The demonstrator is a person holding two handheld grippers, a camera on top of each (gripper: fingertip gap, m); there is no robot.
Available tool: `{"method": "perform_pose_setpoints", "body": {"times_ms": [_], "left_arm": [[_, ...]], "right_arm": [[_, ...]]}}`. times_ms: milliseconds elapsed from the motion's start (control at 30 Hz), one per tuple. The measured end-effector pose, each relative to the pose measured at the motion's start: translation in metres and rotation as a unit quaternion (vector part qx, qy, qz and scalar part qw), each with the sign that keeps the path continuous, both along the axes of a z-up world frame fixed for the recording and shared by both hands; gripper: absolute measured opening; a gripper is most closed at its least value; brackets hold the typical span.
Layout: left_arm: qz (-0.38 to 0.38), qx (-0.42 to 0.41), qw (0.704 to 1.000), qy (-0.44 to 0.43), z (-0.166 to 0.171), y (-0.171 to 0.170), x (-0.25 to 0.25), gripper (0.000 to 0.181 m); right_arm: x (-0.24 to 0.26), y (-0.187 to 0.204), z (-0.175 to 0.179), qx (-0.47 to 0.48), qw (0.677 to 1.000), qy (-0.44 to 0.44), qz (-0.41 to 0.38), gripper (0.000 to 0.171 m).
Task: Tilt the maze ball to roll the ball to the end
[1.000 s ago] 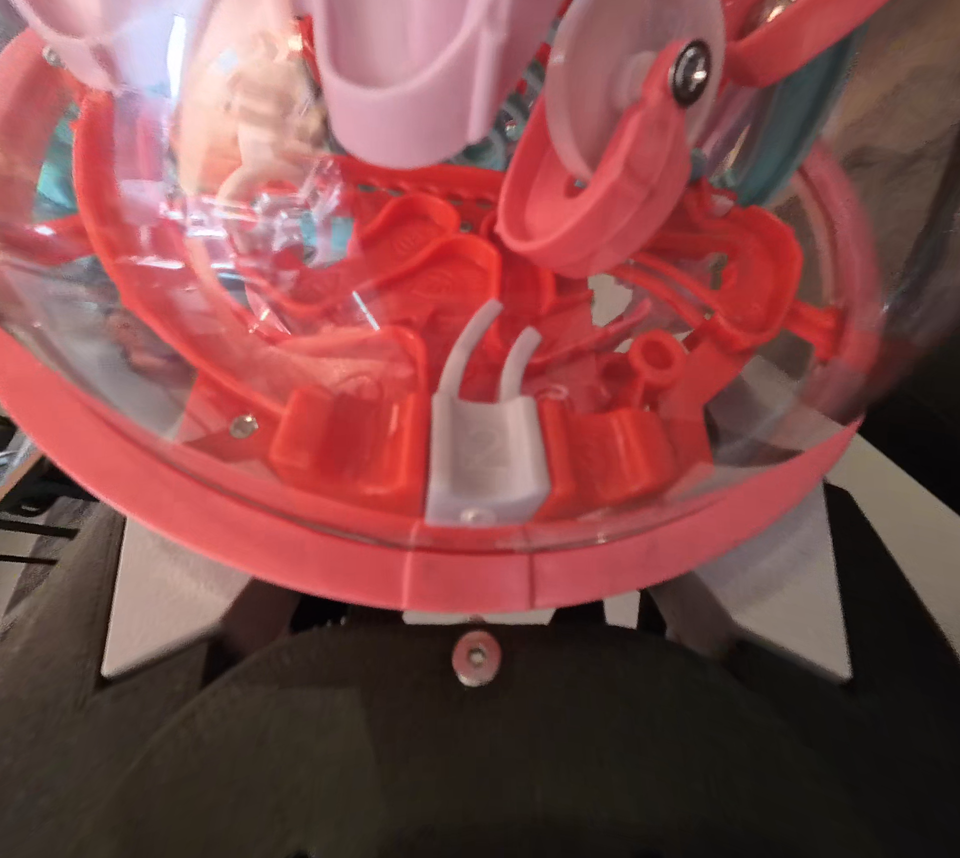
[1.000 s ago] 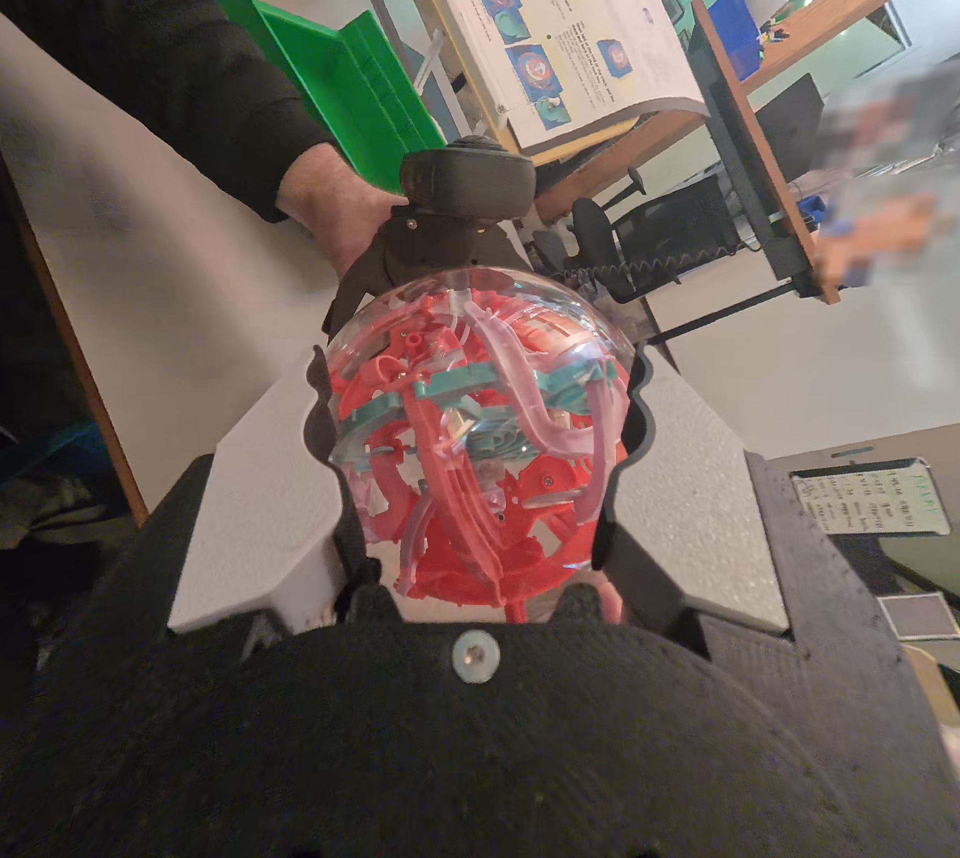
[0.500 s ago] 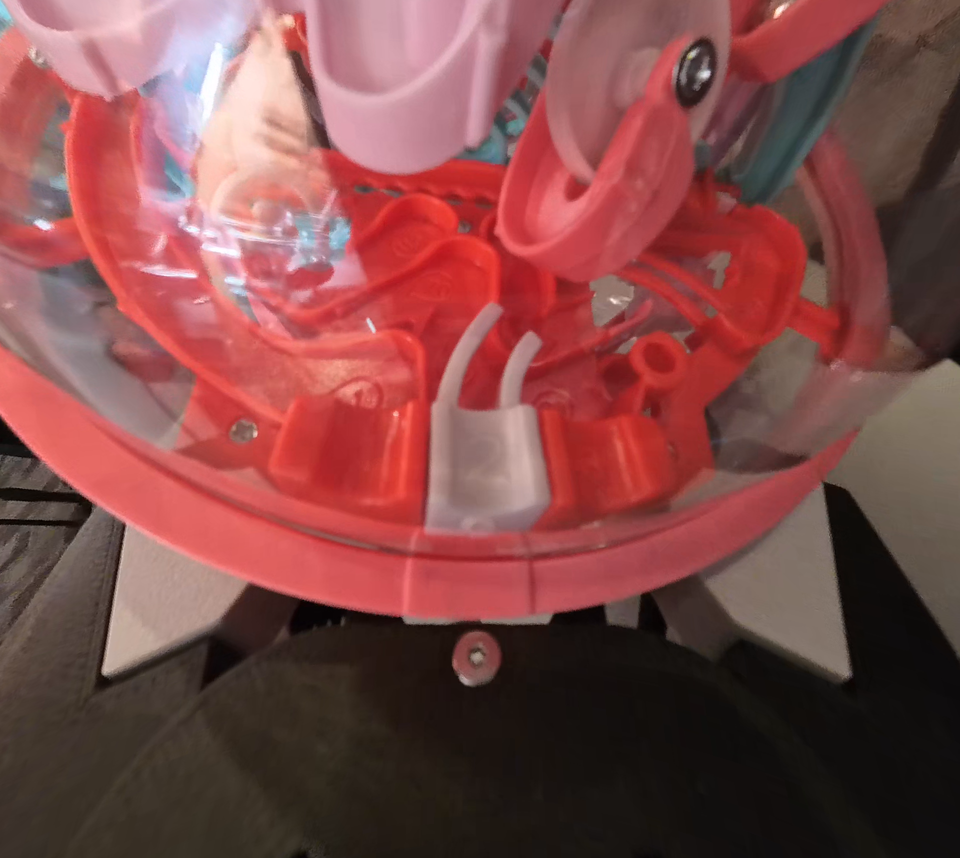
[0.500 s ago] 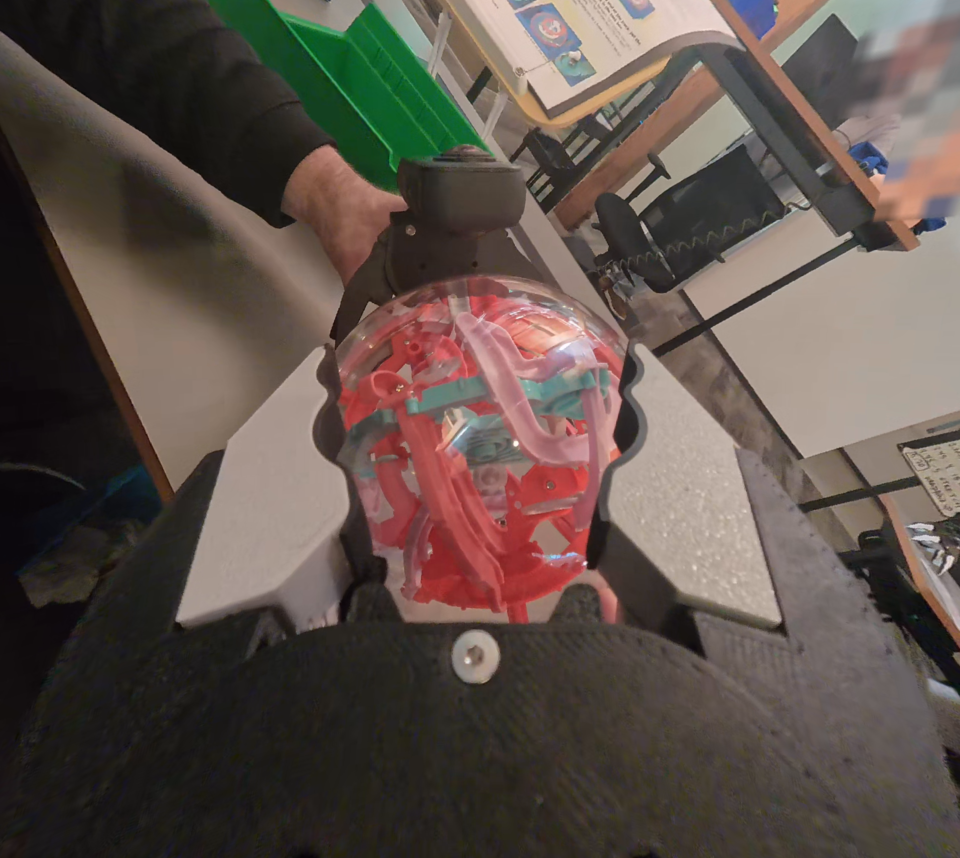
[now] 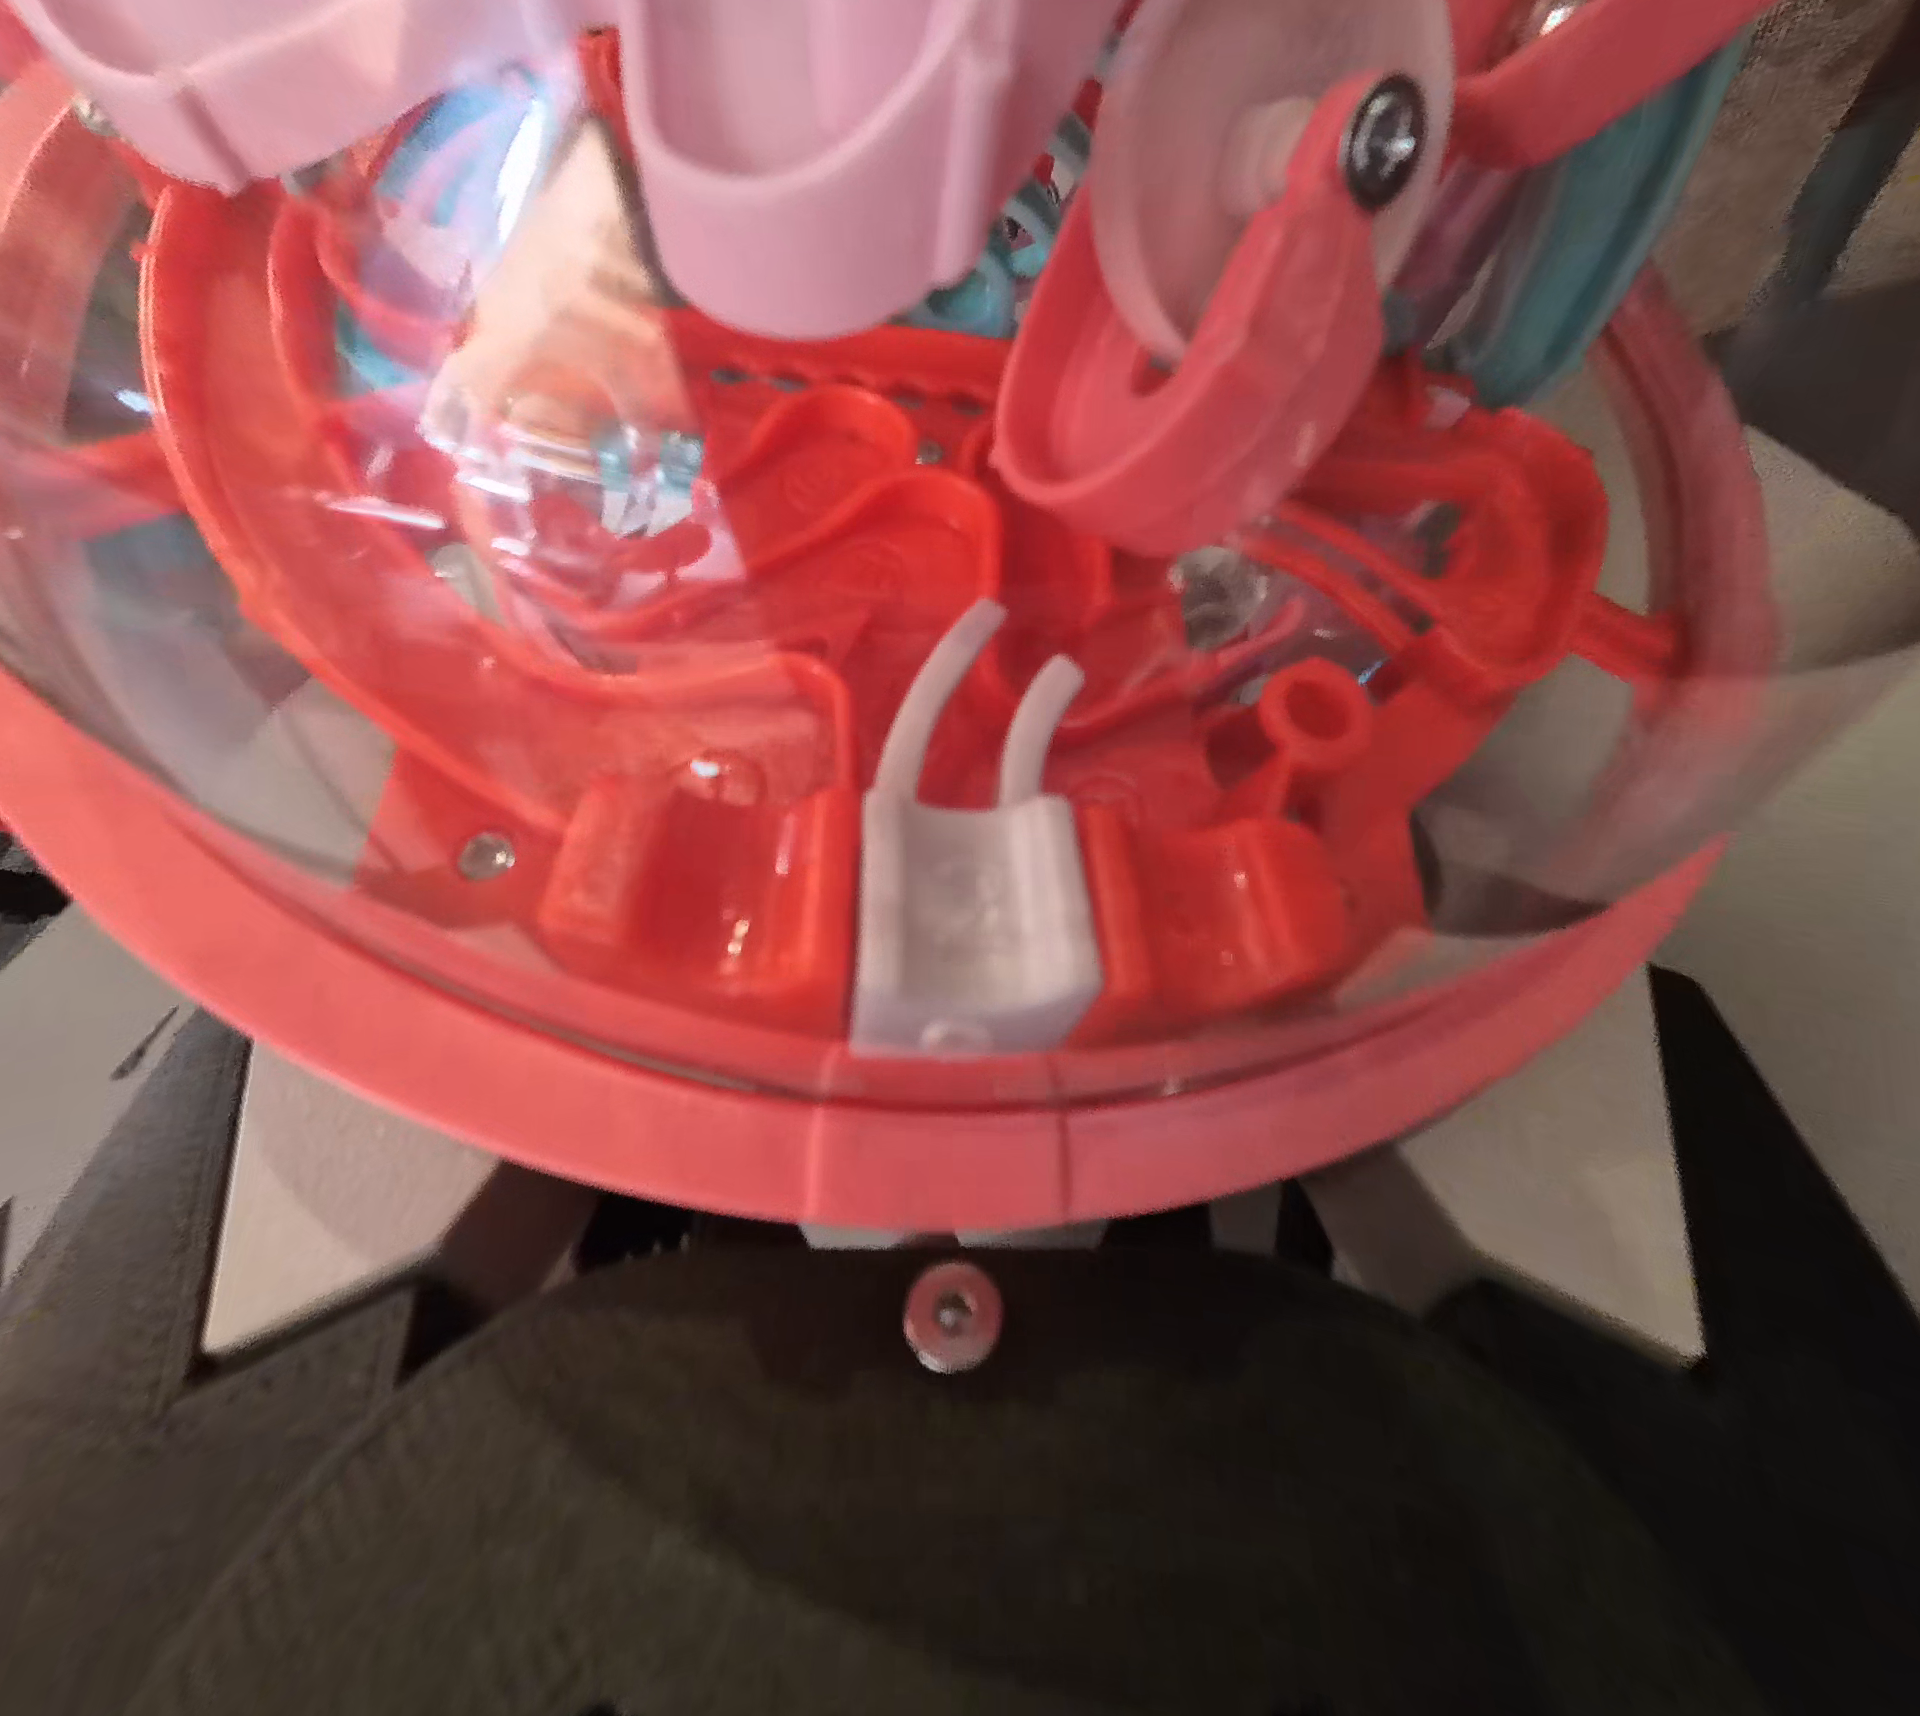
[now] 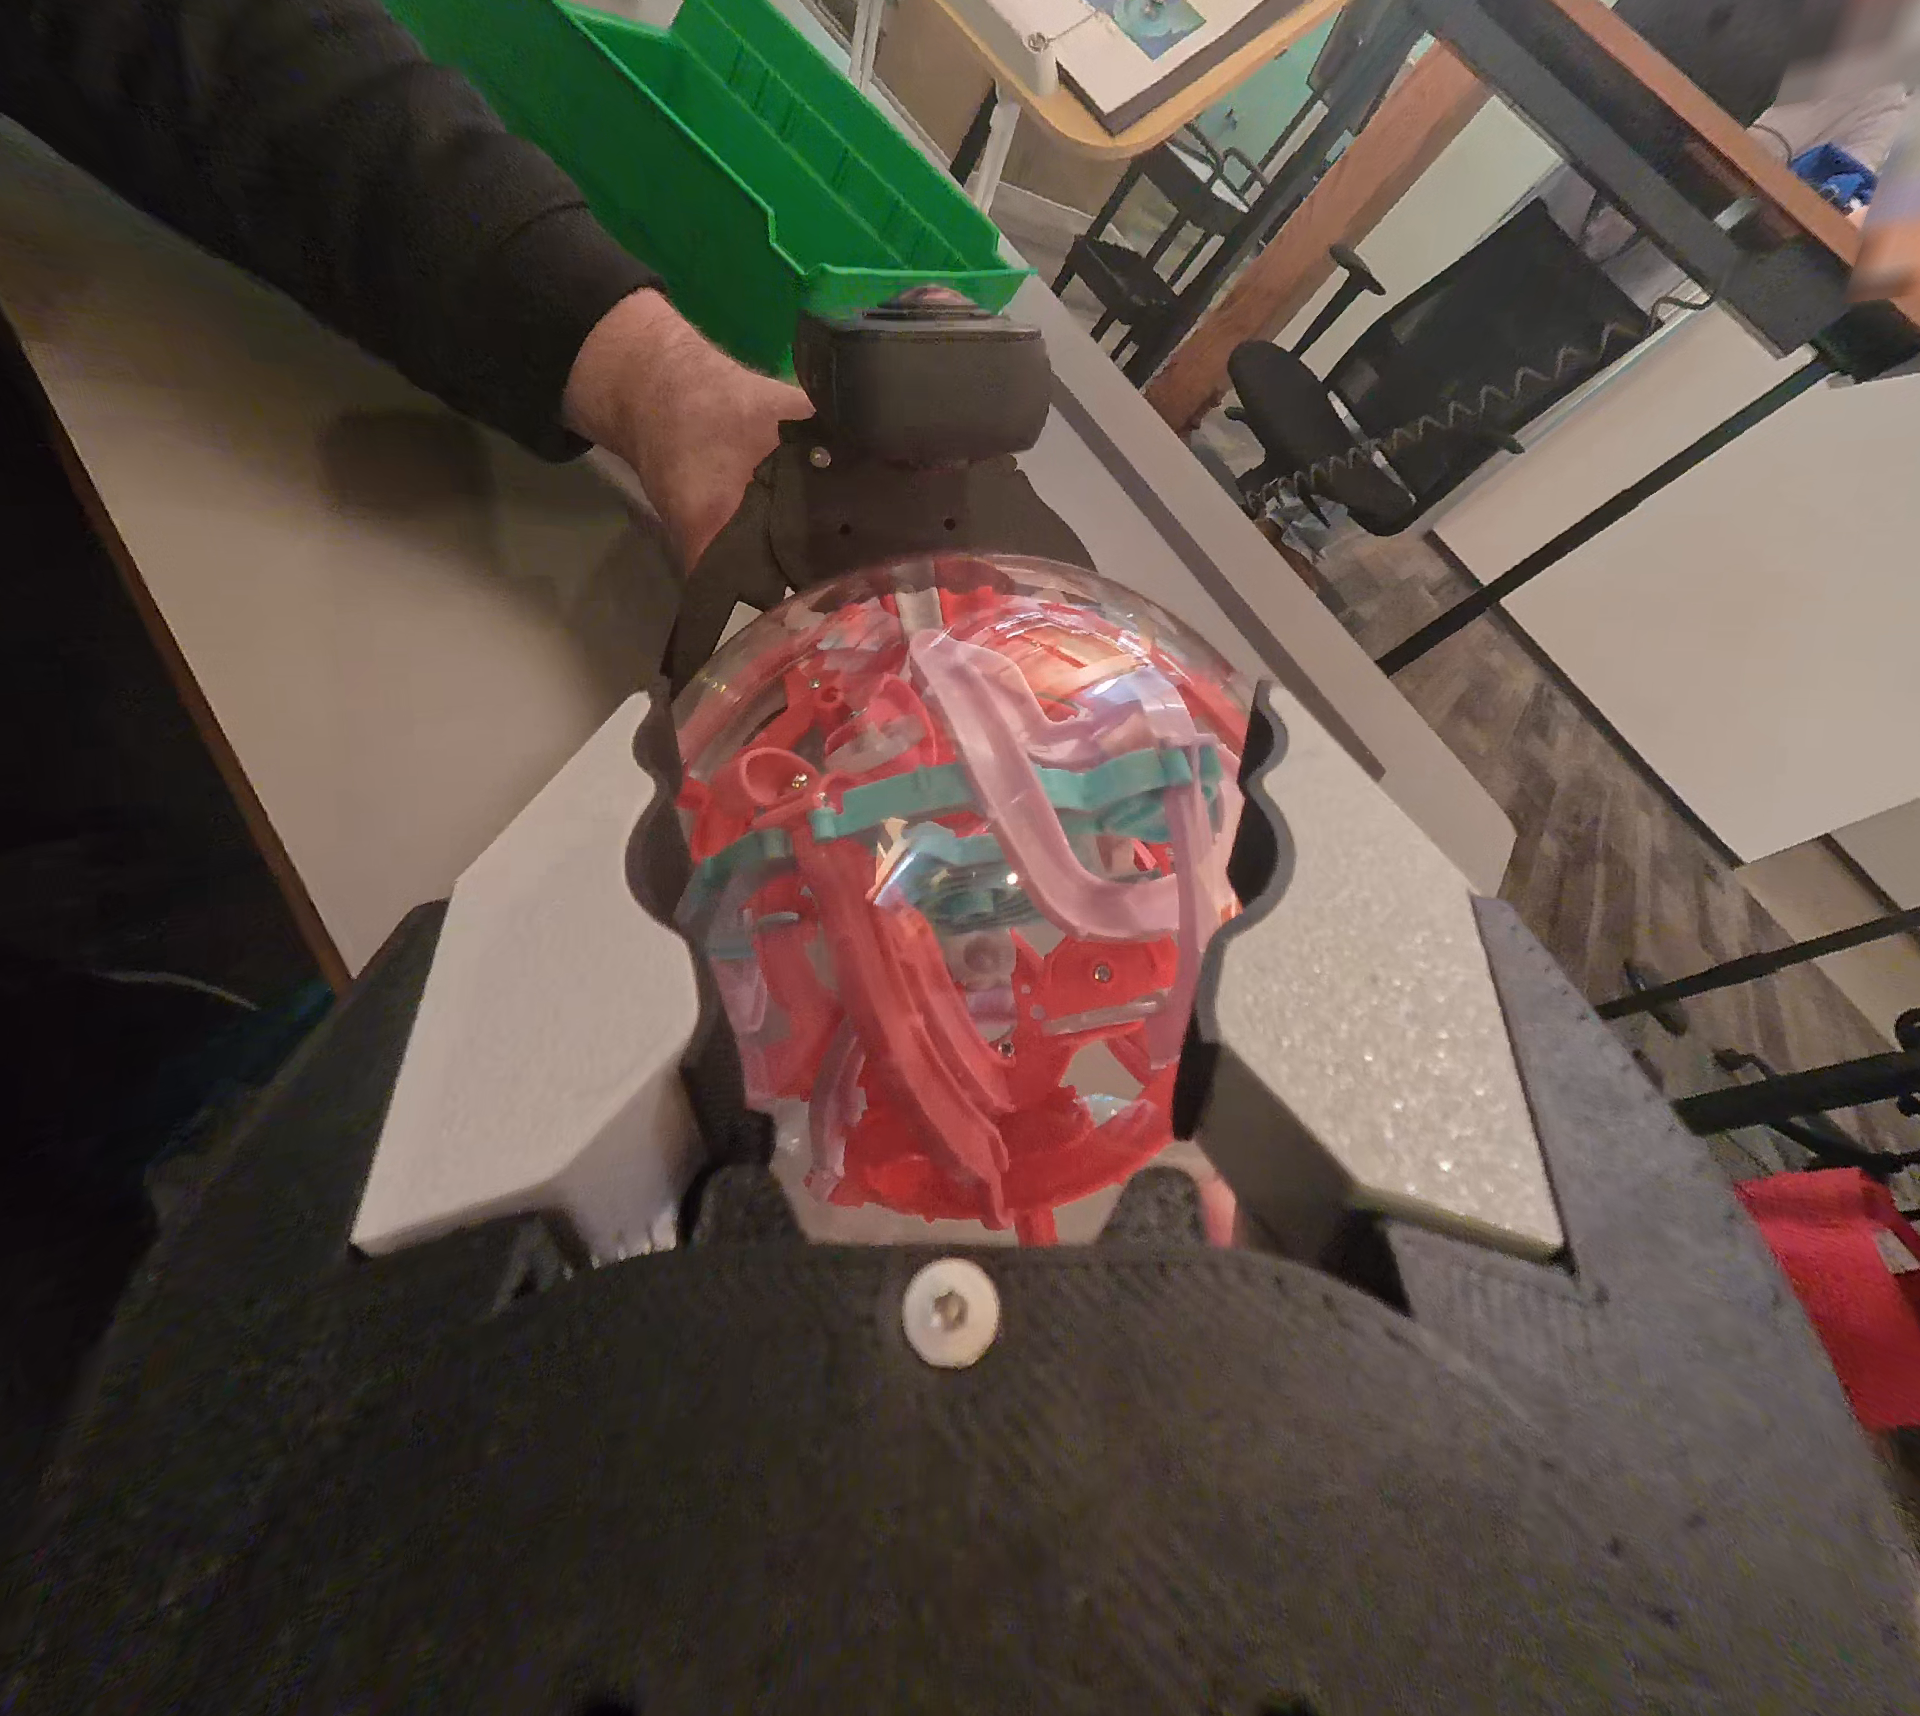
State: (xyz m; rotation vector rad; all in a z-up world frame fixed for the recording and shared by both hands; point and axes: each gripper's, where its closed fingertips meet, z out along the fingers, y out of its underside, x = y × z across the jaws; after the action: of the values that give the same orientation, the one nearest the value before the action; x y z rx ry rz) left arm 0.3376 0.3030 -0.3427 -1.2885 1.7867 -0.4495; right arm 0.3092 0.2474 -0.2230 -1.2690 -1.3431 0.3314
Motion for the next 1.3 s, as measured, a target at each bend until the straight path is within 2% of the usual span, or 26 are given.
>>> {"method": "perform_pose_setpoints", "body": {"times_ms": [367,933,1133,1300], "left_arm": [[-0.012,-0.04,0.999,-0.005,-0.008,0.001,-0.002,0.158],[-0.018,-0.055,0.998,-0.004,-0.008,0.001,-0.014,0.157],[-0.018,-0.096,0.995,-0.004,-0.008,-0.011,-0.035,0.157],[-0.017,-0.185,0.98,-0.067,0.016,-0.021,-0.044,0.158]], "right_arm": [[-0.003,0.011,-0.008,-0.017,1.0,-0.009,-0.011,0.111],[-0.003,0.015,-0.009,-0.023,0.999,-0.04,-0.029,0.11],[-0.003,0.016,-0.009,-0.024,0.998,-0.05,-0.032,0.11],[0.001,0.019,0.002,-0.01,0.998,-0.048,-0.042,0.111]]}}
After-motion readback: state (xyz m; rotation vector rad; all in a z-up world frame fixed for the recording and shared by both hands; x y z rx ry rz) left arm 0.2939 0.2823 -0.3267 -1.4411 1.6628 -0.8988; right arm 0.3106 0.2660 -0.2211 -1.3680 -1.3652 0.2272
